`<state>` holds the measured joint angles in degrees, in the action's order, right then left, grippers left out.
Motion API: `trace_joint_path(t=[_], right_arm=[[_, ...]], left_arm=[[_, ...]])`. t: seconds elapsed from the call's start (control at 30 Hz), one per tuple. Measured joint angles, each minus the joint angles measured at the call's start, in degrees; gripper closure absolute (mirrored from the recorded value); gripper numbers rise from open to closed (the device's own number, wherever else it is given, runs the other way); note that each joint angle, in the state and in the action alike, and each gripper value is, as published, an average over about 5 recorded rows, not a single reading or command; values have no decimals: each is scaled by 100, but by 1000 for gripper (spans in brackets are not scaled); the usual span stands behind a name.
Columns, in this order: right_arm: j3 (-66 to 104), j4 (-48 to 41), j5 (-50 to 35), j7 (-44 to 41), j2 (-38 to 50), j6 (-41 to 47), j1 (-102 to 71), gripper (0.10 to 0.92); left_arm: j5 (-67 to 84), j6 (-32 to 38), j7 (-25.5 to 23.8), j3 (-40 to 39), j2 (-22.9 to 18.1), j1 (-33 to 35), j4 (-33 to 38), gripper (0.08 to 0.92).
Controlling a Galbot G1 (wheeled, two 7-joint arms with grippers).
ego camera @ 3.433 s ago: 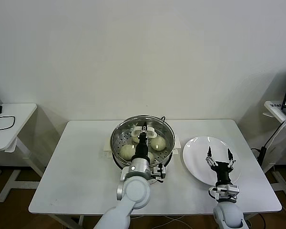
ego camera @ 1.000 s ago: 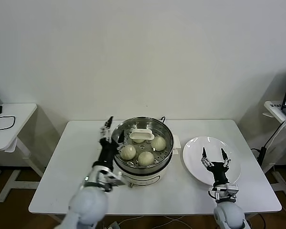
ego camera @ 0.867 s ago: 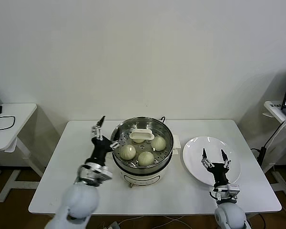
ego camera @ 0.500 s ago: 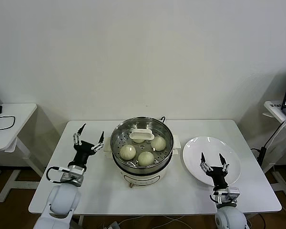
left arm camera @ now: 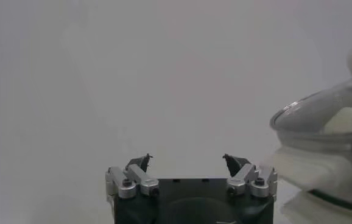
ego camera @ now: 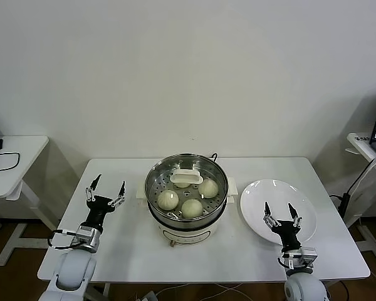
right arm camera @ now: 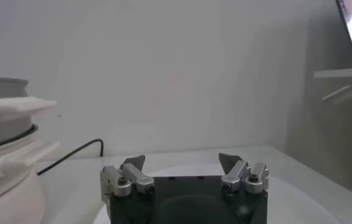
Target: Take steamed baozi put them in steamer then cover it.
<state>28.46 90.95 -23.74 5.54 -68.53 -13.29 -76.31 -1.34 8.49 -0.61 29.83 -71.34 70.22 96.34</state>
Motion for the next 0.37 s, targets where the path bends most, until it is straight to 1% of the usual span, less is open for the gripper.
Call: trace_joint_path(t=[0.37], right_arm=[[-16, -13, -11, -22, 7, 10, 3, 203]], left_arm=[[188, 151, -29, 74, -16, 40, -145, 177]])
